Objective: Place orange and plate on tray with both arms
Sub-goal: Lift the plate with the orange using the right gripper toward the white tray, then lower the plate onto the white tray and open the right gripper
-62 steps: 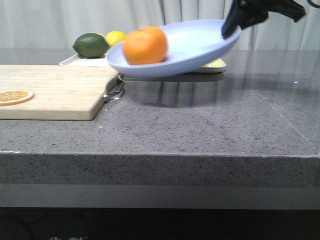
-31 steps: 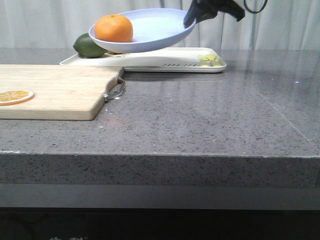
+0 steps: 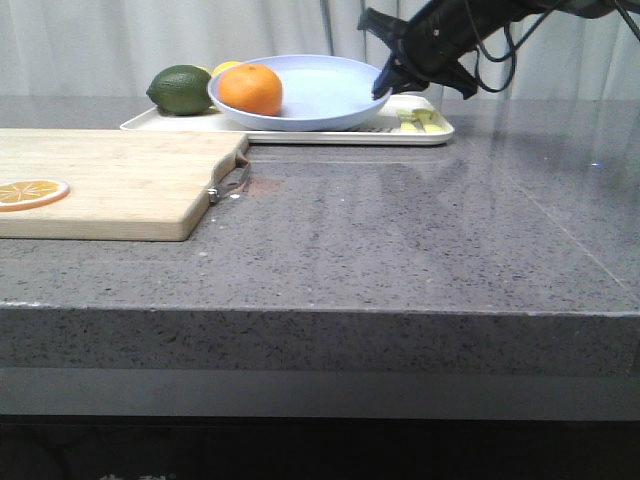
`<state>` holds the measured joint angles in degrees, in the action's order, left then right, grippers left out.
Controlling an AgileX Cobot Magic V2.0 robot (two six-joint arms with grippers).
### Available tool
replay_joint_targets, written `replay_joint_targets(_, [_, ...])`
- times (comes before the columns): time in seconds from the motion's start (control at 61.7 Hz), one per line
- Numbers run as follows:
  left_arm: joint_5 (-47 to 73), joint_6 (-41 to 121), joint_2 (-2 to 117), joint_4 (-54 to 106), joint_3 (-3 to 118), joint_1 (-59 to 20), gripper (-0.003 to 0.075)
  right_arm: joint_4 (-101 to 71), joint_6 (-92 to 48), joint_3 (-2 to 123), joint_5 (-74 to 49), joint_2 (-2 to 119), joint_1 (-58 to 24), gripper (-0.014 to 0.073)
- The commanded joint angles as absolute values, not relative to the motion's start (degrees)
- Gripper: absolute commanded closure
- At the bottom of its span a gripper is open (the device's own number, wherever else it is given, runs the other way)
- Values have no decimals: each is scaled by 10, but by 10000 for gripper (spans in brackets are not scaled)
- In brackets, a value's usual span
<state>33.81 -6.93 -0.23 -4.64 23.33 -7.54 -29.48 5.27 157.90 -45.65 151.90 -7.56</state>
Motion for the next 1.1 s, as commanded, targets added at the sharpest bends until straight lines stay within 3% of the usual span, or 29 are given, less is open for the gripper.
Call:
replay_joint_targets(0.0, [291,-73,-6,-44,247,-75,738,-317,49,1602,-428,1475,-72,655])
replay_joint_targets(0.178, [291,-73,-6,-44,247,-75,738,-317,49,1602,-441,1475,-77,596])
replay_joint_targets(0.486, [291,-73,-6,-44,247,-75,738,-316,49,1603,-483,1467,-80,277])
replay_joint_targets(0.6, [291,-73,-6,-44,247,-75,738,-307,49,1616,-514,1447,-71,202])
replay_joint_targets(0.697, [291,-73,-6,-44,247,-75,738,-274,49,1632,-558,1421,-61,221])
replay_joint_targets(0.924, [291,-73,-6,-44,247,-75,738,-140,58,1650,-719,1366,-58,515])
replay_joint_targets(1.086, [291,-73,-6,-44,247,-75,738,-96,62,1650,-766,1342,-56,585])
